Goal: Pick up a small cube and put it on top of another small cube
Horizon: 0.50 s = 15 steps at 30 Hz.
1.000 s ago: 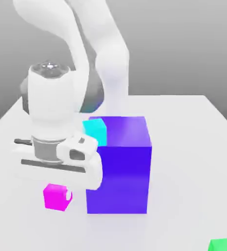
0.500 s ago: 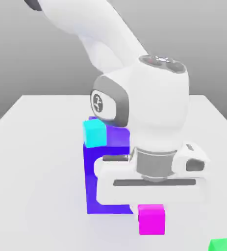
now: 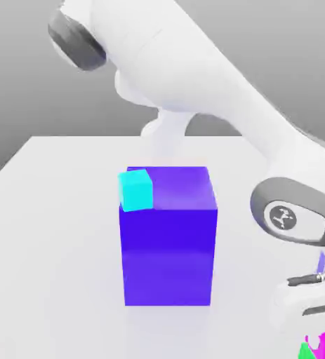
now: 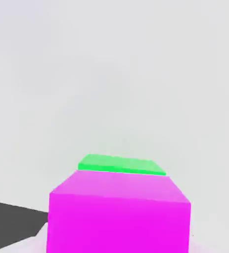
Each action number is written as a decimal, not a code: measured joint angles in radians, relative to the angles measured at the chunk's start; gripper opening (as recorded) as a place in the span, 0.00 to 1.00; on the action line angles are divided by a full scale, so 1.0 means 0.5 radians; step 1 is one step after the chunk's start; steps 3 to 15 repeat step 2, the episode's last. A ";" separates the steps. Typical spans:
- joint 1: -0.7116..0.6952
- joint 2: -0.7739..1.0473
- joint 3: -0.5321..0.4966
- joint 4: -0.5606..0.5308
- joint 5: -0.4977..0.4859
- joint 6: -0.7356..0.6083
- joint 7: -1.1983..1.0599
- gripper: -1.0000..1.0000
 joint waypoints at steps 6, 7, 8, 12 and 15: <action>0.000 0.000 0.000 0.000 0.000 0.000 0.000 1.00; 0.000 0.000 0.000 0.000 0.000 0.000 0.000 1.00; 0.000 0.000 0.000 0.000 0.000 0.000 0.000 1.00; 0.000 0.000 0.000 0.000 0.000 0.000 0.000 1.00; 0.000 0.000 0.000 0.000 0.000 0.000 0.000 1.00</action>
